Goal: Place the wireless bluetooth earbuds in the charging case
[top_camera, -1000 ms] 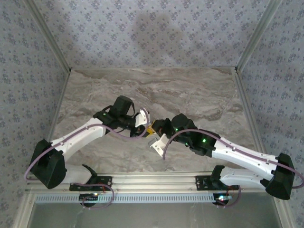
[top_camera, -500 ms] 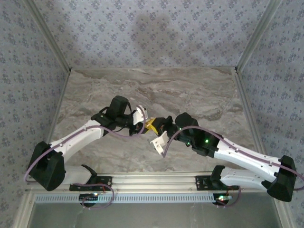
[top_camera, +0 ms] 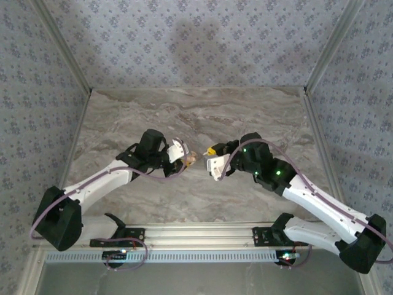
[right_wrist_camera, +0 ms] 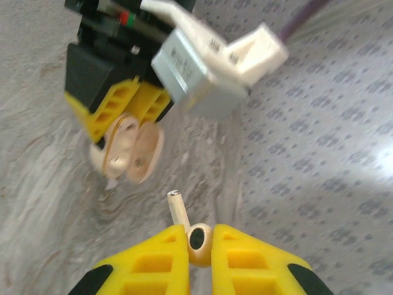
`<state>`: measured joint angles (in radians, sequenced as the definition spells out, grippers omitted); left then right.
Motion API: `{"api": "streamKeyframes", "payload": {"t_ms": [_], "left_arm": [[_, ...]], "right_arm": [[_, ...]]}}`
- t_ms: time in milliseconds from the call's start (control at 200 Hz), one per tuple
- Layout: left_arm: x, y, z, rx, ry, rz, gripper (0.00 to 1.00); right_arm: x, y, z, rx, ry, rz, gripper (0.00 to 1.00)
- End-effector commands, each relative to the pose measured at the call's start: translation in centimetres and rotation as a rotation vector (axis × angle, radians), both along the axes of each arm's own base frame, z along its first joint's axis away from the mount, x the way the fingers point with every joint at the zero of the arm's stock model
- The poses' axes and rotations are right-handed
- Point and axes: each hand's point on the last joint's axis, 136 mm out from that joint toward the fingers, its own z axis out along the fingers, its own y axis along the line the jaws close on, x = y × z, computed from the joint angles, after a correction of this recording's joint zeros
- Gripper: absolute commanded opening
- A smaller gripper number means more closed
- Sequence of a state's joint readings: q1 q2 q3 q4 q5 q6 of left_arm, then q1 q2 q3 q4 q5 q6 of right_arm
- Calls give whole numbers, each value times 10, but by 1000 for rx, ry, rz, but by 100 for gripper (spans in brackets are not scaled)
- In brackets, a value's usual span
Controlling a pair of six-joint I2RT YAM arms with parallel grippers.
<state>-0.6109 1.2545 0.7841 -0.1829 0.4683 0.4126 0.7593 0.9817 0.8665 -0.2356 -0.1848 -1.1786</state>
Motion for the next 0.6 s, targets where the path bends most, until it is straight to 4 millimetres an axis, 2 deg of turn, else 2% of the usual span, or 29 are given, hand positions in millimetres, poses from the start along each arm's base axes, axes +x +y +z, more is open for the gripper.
{"api": "streamKeyframes", "payload": {"t_ms": [0, 350, 485, 595], "left_arm": [[8, 9, 14, -8, -45, 61, 19], [3, 25, 20, -19, -57, 101, 19], [2, 29, 24, -25, -62, 112, 19], [1, 31, 25, -27, -65, 118, 19]], "right_arm": [[-17, -9, -23, -25, 232, 17, 13], [-41, -23, -101, -220, 663, 37, 14], [-53, -27, -124, -336, 813, 77, 14], [-55, -30, -141, -443, 869, 116, 14]]}}
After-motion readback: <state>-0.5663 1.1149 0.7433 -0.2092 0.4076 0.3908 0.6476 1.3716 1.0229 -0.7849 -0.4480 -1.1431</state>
